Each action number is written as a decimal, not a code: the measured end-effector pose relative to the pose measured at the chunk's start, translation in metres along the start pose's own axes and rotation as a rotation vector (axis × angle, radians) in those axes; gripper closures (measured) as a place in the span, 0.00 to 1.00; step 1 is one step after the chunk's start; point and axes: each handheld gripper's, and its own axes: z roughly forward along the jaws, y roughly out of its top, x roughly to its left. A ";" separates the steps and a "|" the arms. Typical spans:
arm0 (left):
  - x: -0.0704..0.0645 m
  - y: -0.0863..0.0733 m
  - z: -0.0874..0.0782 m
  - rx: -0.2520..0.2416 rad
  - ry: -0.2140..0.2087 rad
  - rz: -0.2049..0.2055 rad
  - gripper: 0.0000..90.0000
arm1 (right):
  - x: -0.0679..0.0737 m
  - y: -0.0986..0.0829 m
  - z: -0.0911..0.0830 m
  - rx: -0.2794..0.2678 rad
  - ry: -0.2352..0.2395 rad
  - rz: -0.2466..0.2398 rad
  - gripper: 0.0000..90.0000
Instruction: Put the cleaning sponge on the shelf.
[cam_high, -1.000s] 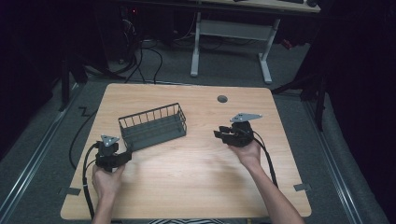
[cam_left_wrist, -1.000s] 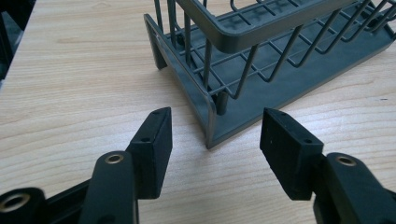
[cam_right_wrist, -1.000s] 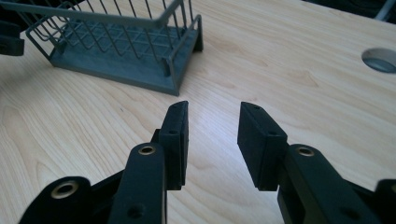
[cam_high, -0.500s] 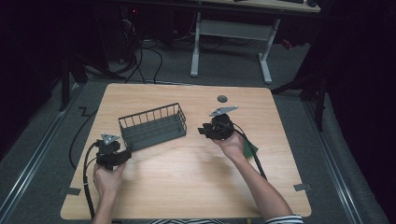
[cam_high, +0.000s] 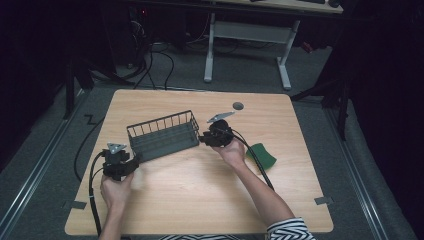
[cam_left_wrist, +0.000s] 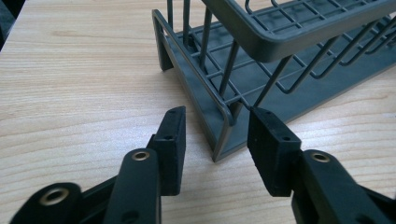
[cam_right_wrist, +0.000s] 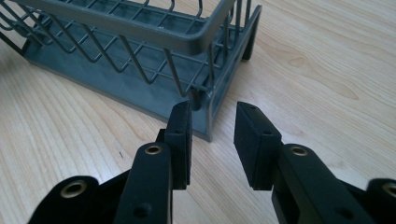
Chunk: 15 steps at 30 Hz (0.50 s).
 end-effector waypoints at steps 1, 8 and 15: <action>0.000 0.000 0.000 0.000 -0.001 0.002 0.66 | 0.000 0.000 0.002 0.002 -0.001 0.004 0.76; -0.001 0.000 0.003 0.011 -0.011 0.013 0.71 | -0.001 0.002 0.008 0.017 -0.006 0.017 0.79; -0.001 -0.001 0.007 0.016 -0.019 0.012 0.79 | 0.001 0.003 0.012 0.031 -0.018 0.009 0.86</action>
